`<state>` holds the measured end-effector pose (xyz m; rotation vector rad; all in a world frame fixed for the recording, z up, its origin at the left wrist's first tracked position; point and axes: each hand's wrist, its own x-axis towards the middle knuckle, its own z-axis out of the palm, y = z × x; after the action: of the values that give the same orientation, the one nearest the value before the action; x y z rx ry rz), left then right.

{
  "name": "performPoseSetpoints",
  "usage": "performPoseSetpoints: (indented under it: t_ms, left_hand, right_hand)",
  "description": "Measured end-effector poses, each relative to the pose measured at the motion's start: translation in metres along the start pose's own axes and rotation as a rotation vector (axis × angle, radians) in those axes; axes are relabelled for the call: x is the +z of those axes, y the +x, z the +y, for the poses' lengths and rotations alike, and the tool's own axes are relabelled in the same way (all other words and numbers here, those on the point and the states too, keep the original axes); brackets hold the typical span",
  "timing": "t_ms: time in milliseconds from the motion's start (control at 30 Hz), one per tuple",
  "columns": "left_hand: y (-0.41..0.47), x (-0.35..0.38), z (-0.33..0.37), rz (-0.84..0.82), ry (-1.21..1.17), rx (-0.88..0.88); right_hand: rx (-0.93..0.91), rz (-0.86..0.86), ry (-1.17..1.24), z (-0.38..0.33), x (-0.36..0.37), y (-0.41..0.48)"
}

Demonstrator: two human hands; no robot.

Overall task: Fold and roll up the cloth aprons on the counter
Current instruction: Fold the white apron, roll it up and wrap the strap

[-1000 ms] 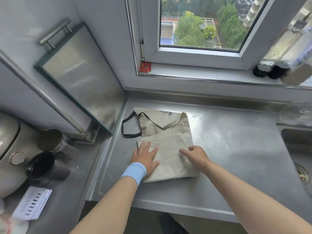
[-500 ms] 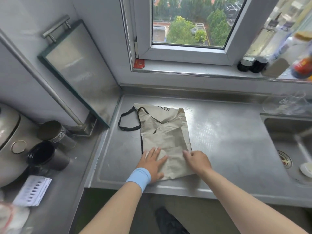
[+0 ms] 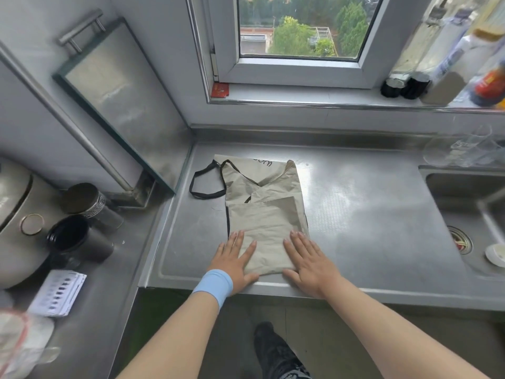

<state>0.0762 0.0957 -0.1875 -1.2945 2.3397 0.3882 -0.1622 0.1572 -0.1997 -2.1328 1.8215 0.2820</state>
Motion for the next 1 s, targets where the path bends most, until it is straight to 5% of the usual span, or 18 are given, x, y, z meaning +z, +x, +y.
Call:
performPoseSetpoints:
  t_ms: [267,567,700,867,1000]
  left_hand:
    - [0.003,-0.022,-0.001,0.068,0.018,0.063]
    - [0.052,-0.107,-0.029,0.295,-0.291,-0.056]
    - [0.085,-0.139,-0.057,0.265,-0.408,-0.119]
    - [0.127,-0.147,-0.088,0.167,-0.411,-0.232]
    - [0.154,-0.146,-0.104,0.256,-0.445,-0.214]
  right_hand:
    - [-0.3,0.038,-0.204,0.004,-0.029,0.011]
    - [-0.013,0.26,0.104,0.002,-0.116,0.086]
    - [0.114,0.321,0.195,-0.005,-0.149,0.141]
    - [0.074,0.146,0.033,-0.004,-0.156,0.205]
    - [0.011,0.028,-0.021,-0.002,-0.149,0.242]
